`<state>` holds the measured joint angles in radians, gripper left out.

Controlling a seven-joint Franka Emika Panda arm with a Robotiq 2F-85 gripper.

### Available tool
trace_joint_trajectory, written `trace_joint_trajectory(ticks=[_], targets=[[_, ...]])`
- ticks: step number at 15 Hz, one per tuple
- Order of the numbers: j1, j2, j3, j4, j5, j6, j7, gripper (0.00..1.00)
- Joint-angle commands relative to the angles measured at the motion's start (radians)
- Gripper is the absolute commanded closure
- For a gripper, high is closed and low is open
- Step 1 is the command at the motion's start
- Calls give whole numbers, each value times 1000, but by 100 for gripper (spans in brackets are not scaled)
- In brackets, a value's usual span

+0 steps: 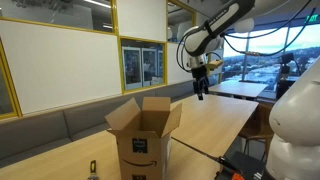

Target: Pick up the masking tape, the green object and the shifting spanner from the table and put them in the carton box, then push the box to the left

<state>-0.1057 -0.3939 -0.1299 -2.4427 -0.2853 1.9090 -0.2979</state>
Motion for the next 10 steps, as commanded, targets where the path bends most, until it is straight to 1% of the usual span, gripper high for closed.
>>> trace_joint_trajectory(ticks=[1,7,10], targets=[[5,-1,-4,5,-1,-2,1,0],[5,-2,-4,14,-1,-2,1,0],[13,2,6,35,11,14,30,0]])
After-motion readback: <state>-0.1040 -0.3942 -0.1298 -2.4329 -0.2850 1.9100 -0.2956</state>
